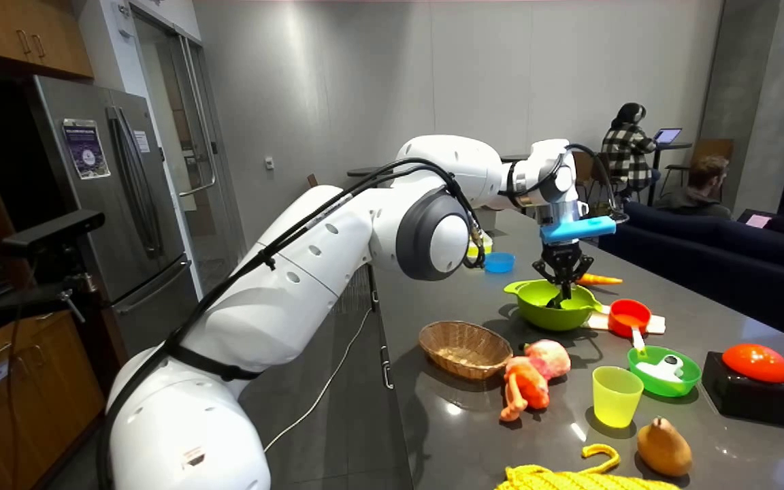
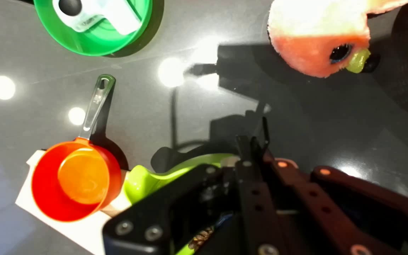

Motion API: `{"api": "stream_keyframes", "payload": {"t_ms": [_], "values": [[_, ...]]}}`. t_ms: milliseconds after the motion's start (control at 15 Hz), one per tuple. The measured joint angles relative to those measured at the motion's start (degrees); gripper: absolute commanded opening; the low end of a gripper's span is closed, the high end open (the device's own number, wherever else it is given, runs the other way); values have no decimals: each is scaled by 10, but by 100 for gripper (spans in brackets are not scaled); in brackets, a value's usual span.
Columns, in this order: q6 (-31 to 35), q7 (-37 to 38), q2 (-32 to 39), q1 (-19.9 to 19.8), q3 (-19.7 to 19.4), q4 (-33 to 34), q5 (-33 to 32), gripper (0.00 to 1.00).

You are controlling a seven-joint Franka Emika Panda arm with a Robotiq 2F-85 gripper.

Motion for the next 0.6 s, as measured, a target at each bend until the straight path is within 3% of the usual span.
{"api": "stream_keyframes", "payload": {"t_ms": [600], "values": [[1,-4,-1,5,5,11,0,1]]}}
